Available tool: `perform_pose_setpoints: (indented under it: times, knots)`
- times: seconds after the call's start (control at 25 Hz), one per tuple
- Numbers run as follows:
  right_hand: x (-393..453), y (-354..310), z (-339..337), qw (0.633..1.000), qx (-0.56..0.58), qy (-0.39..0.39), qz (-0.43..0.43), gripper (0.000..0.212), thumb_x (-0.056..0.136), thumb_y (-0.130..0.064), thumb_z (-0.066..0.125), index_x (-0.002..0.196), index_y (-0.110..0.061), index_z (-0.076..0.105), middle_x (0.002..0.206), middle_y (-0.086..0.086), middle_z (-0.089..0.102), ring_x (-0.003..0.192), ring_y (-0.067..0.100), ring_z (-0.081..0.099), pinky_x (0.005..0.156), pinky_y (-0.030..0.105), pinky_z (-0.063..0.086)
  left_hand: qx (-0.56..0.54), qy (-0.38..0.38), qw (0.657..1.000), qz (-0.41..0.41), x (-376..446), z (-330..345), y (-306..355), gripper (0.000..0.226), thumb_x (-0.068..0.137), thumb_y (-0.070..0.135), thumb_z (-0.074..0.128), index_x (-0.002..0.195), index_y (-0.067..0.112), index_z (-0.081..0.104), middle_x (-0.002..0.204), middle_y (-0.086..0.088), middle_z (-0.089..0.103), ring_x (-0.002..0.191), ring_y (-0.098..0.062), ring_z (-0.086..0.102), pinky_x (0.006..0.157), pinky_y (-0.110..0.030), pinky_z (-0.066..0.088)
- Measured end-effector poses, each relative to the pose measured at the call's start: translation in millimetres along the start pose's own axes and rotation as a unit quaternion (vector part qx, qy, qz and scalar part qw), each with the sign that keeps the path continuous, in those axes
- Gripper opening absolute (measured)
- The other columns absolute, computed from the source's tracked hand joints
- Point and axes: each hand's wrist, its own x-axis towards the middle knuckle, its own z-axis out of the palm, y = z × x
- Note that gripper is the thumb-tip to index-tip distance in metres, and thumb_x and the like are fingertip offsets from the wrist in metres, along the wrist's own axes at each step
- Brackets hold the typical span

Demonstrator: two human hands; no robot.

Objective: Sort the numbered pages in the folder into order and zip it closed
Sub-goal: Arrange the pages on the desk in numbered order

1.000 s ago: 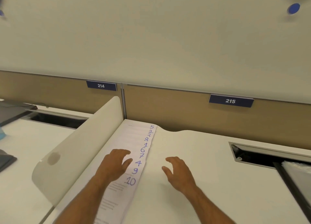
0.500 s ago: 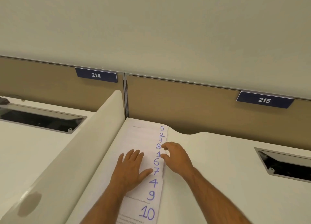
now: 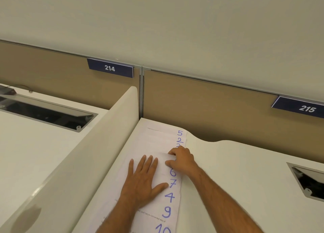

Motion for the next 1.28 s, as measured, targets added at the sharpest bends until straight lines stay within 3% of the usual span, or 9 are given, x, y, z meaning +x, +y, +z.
perform_pose_setpoints:
  times: [0.08, 0.16, 0.32, 0.48, 0.68, 0.88, 1.04, 1.16, 1.28]
  knots:
    - [0, -2, -1, 0.998, 0.054, 0.024, 0.001, 0.013, 0.086, -0.032, 0.072, 0.092, -0.022, 0.068, 0.098, -0.001, 0.068, 0.091, 0.017, 0.064, 0.084, 0.032, 0.055, 0.0, 0.0, 1.0, 0.0, 1, 0, 0, 0.086, 0.091, 0.08, 0.027, 0.141, 0.017, 0.056, 0.143, -0.003, 0.057, 0.134, -0.024, 0.053, 0.108, -0.053, 0.021]
    - [-3, -3, -2, 0.994, 0.101, 0.047, -0.002, 0.008, 0.088, -0.027, 0.072, 0.085, -0.022, 0.066, 0.089, -0.003, 0.069, 0.085, 0.015, 0.065, 0.079, 0.028, 0.055, -0.002, -0.001, 1.0, 0.001, 1, -2, 0, 0.086, 0.09, 0.081, 0.026, 0.14, 0.017, 0.057, 0.142, -0.004, 0.058, 0.134, -0.025, 0.053, 0.108, -0.054, 0.021]
    - [-9, -9, -16, 0.978, 0.18, 0.109, -0.006, 0.009, 0.09, -0.025, 0.071, 0.082, -0.022, 0.067, 0.084, -0.007, 0.067, 0.081, 0.013, 0.067, 0.076, 0.027, 0.057, 0.002, 0.003, 1.0, 0.008, -2, -3, -2, 0.088, 0.089, 0.083, 0.028, 0.143, 0.018, 0.054, 0.146, -0.007, 0.054, 0.135, -0.027, 0.051, 0.109, -0.055, 0.02]
    - [-6, -12, -58, 0.96, 0.215, 0.175, -0.038, 0.006, 0.087, -0.02, 0.074, 0.082, -0.018, 0.074, 0.078, -0.008, 0.068, 0.074, 0.009, 0.064, 0.063, 0.016, 0.046, -0.001, 0.009, 1.0, 0.006, -3, -3, -1, 0.088, 0.089, 0.083, 0.029, 0.147, 0.018, 0.048, 0.148, -0.007, 0.052, 0.136, -0.027, 0.05, 0.108, -0.054, 0.02]
    - [-12, -17, -122, 0.951, 0.24, 0.187, -0.064, 0.006, 0.087, -0.018, 0.076, 0.081, -0.021, 0.074, 0.08, -0.004, 0.072, 0.075, 0.014, 0.069, 0.07, 0.029, 0.057, -0.003, 0.03, 1.0, 0.005, -8, 0, -2, 0.089, 0.089, 0.083, 0.028, 0.147, 0.017, 0.045, 0.148, -0.008, 0.052, 0.135, -0.027, 0.051, 0.11, -0.057, 0.019]
    - [-35, 1, -197, 0.927, 0.284, 0.231, -0.088, 0.004, 0.084, -0.018, 0.08, 0.084, -0.02, 0.077, 0.084, -0.003, 0.074, 0.071, 0.011, 0.071, 0.063, 0.024, 0.054, 0.012, 0.019, 1.0, 0.008, -7, 0, -1, 0.093, 0.088, 0.084, 0.027, 0.145, 0.015, 0.049, 0.146, -0.01, 0.053, 0.134, -0.029, 0.053, 0.107, -0.059, 0.022]
    - [-67, 30, -240, 0.926, 0.285, 0.225, -0.098, 0.008, 0.08, -0.018, 0.084, 0.084, -0.016, 0.077, 0.084, 0.0, 0.076, 0.074, 0.011, 0.072, 0.066, 0.026, 0.058, -0.071, 0.047, 0.994, -0.063, 4, -21, 14, 0.108, 0.077, 0.092, 0.031, 0.156, 0.017, 0.032, 0.161, -0.004, 0.031, 0.15, -0.024, 0.027, 0.121, -0.053, 0.013]
    - [-94, 53, -261, 0.928, 0.293, 0.21, -0.097, 0.012, 0.077, -0.016, 0.085, 0.083, -0.013, 0.076, 0.081, -0.002, 0.075, 0.07, 0.007, 0.07, 0.064, 0.021, 0.056, -0.31, 0.087, 0.939, -0.123, 26, -56, 52, 0.119, 0.068, 0.082, 0.065, 0.159, 0.022, 0.018, 0.163, 0.007, 0.019, 0.151, -0.014, 0.016, 0.122, -0.042, 0.014]
    - [-114, 81, -275, 0.928, 0.305, 0.196, -0.087, 0.016, 0.074, -0.013, 0.087, 0.084, -0.009, 0.075, 0.082, 0.001, 0.075, 0.071, 0.009, 0.069, 0.066, 0.022, 0.056, -0.531, 0.066, 0.834, -0.135, 40, -85, 103, 0.093, 0.069, 0.051, 0.086, 0.147, 0.029, 0.04, 0.144, 0.018, 0.046, 0.132, -0.004, 0.044, 0.111, -0.035, 0.039]
